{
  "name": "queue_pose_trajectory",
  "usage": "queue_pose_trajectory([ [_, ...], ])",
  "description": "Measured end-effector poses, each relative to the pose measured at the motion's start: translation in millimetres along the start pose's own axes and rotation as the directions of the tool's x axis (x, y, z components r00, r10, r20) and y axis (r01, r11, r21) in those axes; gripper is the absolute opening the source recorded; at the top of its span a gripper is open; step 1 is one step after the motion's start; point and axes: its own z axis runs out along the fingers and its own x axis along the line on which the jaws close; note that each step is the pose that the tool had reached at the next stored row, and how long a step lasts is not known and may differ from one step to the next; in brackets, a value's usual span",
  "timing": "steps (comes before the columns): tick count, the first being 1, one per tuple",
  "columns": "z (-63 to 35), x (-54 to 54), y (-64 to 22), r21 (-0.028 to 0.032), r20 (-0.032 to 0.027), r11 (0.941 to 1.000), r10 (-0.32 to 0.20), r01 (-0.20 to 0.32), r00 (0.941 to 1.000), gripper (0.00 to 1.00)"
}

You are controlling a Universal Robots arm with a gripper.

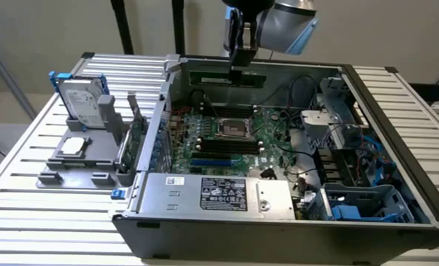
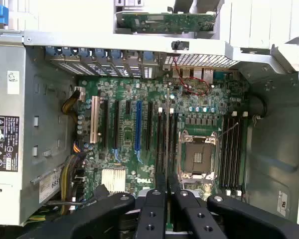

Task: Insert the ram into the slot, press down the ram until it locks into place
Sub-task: 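Insert the ram into the slot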

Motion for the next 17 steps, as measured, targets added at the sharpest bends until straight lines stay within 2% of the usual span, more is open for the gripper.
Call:
queue_pose_trajectory([
  [13, 0.2, -0.8, 0.0, -0.0001, -0.0008, 1.0, 0.0, 0.0, 1.0, 0.13],
  [17, 7.6, -8.0, -0.6, 0.0001, -0.0021, 1.0, 0.0, 0.0, 1.0, 0.13],
])
